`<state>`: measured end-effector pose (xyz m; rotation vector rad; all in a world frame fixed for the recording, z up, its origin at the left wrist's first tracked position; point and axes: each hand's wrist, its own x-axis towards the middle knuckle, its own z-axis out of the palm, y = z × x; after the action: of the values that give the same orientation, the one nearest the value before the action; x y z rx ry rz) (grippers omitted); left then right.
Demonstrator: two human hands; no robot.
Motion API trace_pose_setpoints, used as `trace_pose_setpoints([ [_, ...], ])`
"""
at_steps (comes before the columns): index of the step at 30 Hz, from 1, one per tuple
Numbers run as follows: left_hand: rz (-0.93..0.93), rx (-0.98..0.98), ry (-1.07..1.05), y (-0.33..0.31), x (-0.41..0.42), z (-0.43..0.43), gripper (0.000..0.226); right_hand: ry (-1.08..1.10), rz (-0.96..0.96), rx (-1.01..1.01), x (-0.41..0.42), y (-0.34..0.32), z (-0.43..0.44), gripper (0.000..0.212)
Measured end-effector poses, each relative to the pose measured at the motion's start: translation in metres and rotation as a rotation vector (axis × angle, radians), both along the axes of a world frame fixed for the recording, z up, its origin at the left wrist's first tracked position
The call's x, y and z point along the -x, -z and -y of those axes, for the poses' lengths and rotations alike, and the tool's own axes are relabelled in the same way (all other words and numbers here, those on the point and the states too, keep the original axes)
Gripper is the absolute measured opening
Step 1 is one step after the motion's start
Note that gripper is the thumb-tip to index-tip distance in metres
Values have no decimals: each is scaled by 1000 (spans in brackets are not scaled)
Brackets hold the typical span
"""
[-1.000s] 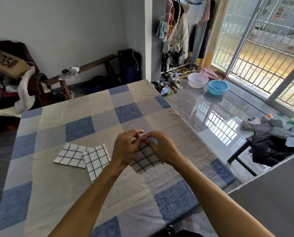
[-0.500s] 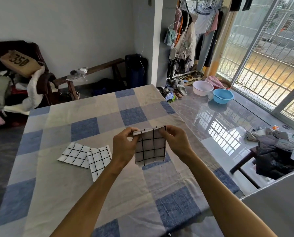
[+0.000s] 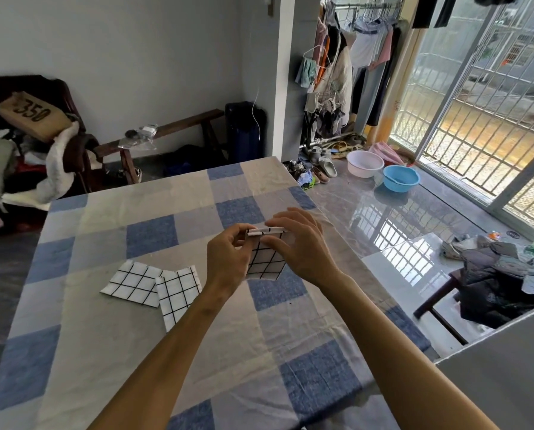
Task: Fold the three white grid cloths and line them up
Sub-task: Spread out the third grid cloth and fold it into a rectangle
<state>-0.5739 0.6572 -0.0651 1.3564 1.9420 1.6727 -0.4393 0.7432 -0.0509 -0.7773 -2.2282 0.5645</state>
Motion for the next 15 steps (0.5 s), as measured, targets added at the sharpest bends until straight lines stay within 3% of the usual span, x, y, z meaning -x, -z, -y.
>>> trace_pose_setpoints([
  [6, -40, -27, 10, -3, 1, 1, 16, 6, 34, -106, 10, 0, -6, 15],
  [10, -53, 26, 22, 2, 2, 6, 20, 2, -76, 22, 12, 3, -4, 12],
  [15, -77, 92, 72, 14, 4, 10, 7, 22, -146, 158, 10, -1, 2, 8],
])
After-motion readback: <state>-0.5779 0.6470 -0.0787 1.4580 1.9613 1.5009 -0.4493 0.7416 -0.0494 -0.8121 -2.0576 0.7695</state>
